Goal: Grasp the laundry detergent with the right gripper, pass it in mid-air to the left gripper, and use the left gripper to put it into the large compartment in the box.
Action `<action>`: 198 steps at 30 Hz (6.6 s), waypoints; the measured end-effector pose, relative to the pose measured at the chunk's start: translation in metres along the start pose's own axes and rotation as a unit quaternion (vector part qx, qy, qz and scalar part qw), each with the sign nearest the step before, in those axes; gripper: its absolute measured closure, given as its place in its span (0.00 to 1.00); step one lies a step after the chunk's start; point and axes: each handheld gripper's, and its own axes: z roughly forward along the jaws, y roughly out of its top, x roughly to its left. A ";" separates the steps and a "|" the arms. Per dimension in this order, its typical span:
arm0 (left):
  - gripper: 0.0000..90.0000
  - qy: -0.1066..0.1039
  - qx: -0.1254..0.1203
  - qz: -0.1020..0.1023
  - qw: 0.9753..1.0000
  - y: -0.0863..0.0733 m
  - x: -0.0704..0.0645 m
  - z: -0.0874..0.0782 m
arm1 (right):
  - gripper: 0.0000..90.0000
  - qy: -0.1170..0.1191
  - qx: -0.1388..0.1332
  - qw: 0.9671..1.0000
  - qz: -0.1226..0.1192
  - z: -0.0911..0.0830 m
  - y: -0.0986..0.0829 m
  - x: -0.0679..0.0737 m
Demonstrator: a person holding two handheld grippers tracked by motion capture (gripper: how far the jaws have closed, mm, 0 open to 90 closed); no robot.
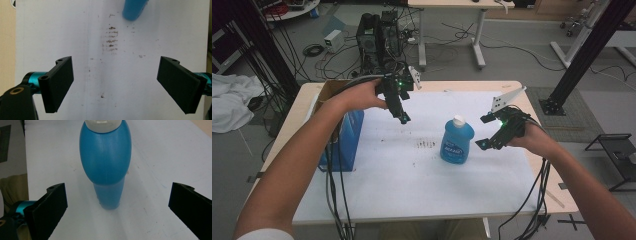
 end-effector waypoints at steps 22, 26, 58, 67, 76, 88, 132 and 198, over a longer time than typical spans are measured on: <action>0.15 0.003 0.004 0.000 1.000 -0.001 -0.001 0.000 | 0.01 0.005 -0.058 0.998 0.002 0.021 -0.019 0.004; 0.15 0.004 0.003 0.000 1.000 -0.001 -0.001 0.000 | 0.01 0.004 -0.069 0.998 0.006 0.025 -0.022 0.003; 0.15 0.003 0.006 -0.003 1.000 0.000 -0.004 0.001 | 0.01 0.009 -0.099 0.995 0.008 0.058 -0.033 0.007; 0.15 0.005 0.008 -0.003 1.000 -0.001 -0.004 0.002 | 0.01 0.018 -0.106 0.994 0.015 0.069 -0.031 0.009; 0.15 0.001 0.008 -0.008 1.000 0.000 -0.006 0.003 | 0.01 0.014 -0.122 0.992 0.010 0.080 -0.029 0.009; 0.15 0.006 0.006 -0.008 1.000 -0.003 -0.005 0.003 | 0.04 0.009 -0.135 0.991 0.010 0.086 -0.028 0.011; 0.15 0.007 0.008 -0.006 1.000 -0.003 -0.005 0.004 | 0.36 0.002 -0.159 0.987 0.006 0.088 -0.033 0.008; 0.15 0.005 0.002 0.030 1.000 0.019 -0.046 -0.021 | 0.48 0.032 -0.171 0.984 -0.043 0.047 -0.002 0.027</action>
